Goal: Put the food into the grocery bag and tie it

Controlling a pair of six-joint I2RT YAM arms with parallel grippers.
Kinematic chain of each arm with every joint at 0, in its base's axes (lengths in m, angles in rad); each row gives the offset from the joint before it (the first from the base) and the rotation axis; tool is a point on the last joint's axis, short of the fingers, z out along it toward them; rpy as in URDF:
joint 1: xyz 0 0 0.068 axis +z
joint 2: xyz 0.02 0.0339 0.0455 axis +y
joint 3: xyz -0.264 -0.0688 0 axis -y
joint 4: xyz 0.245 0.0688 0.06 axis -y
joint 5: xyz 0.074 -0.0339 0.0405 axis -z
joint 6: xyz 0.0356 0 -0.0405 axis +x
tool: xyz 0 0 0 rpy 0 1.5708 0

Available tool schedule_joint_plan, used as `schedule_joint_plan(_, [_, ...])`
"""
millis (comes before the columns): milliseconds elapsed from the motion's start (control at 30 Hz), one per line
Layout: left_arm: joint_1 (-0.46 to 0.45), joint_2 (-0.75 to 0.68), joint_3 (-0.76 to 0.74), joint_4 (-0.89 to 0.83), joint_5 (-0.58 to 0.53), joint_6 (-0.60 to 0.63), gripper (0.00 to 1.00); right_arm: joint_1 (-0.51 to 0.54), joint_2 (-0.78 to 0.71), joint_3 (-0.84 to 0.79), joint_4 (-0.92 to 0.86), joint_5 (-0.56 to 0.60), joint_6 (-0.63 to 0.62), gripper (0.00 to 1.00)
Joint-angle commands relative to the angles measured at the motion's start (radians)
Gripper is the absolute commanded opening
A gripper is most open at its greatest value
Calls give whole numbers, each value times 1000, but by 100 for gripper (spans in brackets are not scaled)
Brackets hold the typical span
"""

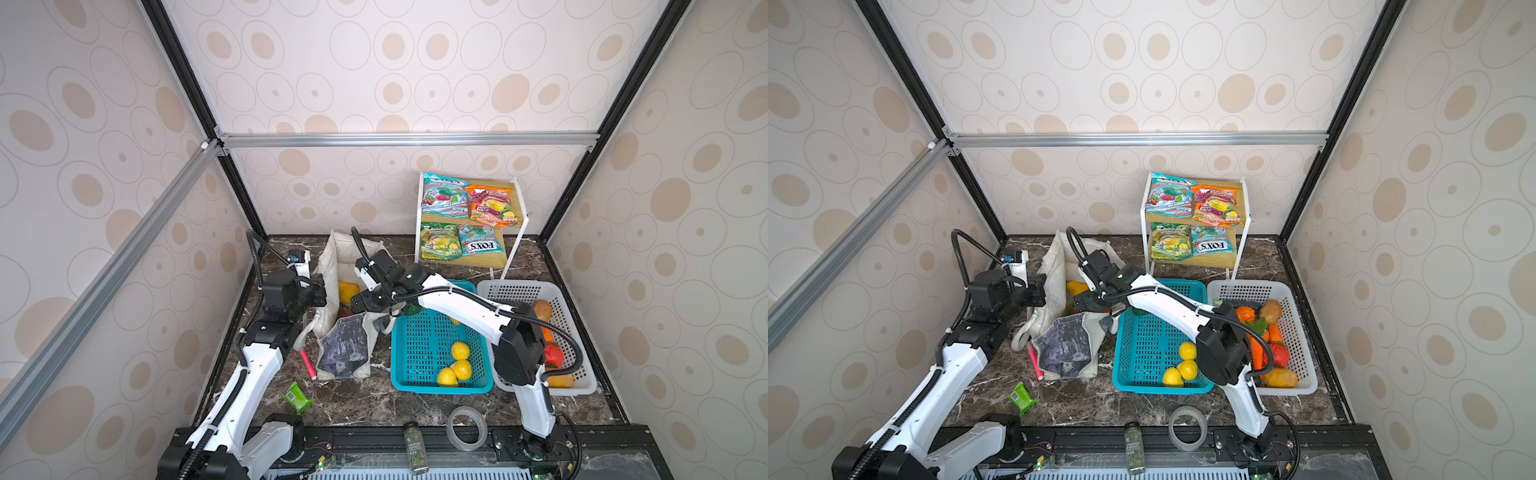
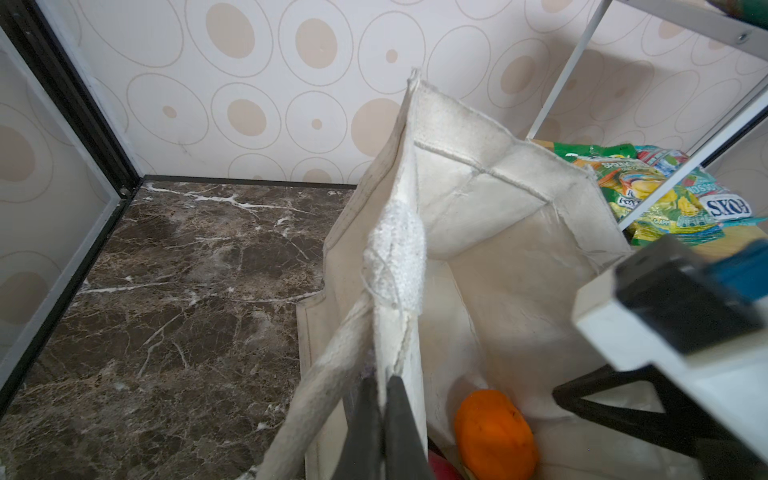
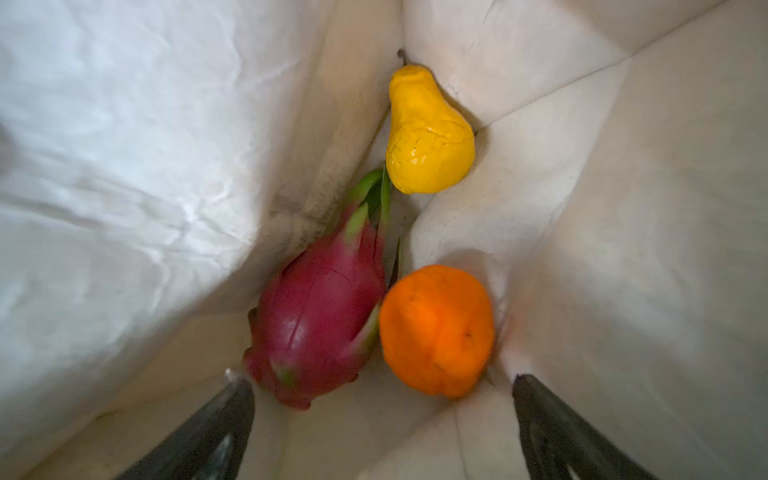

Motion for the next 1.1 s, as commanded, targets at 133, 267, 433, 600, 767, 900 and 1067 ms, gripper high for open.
schedule_joint_plan(133, [-3, -19, 4, 10, -25, 25, 0, -9, -250, -136, 112, 111, 46, 100])
schedule_joint_plan(267, [-3, -19, 3, 10, -23, 22, 0, -52, -357, -281, 183, 136, 94, 100])
schedule_joint_plan(433, [-3, -20, 3, 13, -18, 21, 0, -146, -400, -430, 253, 59, 187, 96])
schedule_joint_plan(600, [-4, -14, 4, 15, -12, 18, 0, -163, -359, -483, 313, -14, 223, 89])
schedule_joint_plan(767, [-4, -19, 2, 18, -14, 19, 0, -163, -287, -485, 363, -83, 265, 64])
schedule_joint_plan(900, [-2, -26, 3, 26, -15, 18, 0, -157, -266, -466, 379, -138, 283, 31])
schedule_joint_plan(1067, [0, -44, 32, -10, -108, 36, 0, -144, -303, -443, 358, -133, 269, 0])
